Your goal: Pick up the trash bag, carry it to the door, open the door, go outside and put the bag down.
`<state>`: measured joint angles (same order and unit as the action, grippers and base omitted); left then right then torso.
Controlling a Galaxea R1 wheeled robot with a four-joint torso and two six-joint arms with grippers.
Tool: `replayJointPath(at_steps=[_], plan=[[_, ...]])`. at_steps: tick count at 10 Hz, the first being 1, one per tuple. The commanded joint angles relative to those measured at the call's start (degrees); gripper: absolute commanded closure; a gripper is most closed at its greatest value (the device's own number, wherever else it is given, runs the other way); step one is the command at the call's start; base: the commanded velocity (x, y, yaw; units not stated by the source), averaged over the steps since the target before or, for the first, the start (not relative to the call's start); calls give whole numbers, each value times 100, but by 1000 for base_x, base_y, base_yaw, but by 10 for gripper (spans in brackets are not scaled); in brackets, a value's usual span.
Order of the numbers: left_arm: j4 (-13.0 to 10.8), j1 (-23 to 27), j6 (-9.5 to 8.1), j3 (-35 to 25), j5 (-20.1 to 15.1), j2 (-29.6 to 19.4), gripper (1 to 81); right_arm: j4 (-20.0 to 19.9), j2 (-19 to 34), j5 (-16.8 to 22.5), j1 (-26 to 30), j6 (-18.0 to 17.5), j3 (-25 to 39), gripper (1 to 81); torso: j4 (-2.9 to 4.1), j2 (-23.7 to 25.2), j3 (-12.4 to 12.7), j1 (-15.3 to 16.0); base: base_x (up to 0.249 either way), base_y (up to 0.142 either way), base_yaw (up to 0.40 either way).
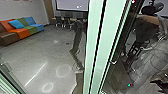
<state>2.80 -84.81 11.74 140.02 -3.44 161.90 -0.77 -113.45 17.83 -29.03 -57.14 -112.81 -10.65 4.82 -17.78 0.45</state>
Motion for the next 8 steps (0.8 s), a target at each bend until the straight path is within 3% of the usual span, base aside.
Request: replayJointPath(at_steps=[1,2,3,5,7,8], plan=[[27,101,13,-45,-412,-35,811,233,354,219,858,-105,-118,10,15,0,-6,0,0,0,0],[27,100,13,-45,-412,-35,811,480,329,387,919,-105,-100,10,-103,2,22,-2,0,0,0],[27,100,13,-45,-412,-35,811,745,346,510,1007,-105,-21,10,-155,2,40,-2,0,0,0],[36,100,13,-45,-412,-35,811,1532,258,914,1201,-105,76,10,-158,2,42,-2,0,0,0],[45,100,13,16,-412,-26,811,2193,285,932,1350,-131,330,10,-158,2,42,-2,0,0,0],[45,100,13,34,-412,-17,811,2283,293,941,1386,-122,349,10,-158,2,42,-2,0,0,0]])
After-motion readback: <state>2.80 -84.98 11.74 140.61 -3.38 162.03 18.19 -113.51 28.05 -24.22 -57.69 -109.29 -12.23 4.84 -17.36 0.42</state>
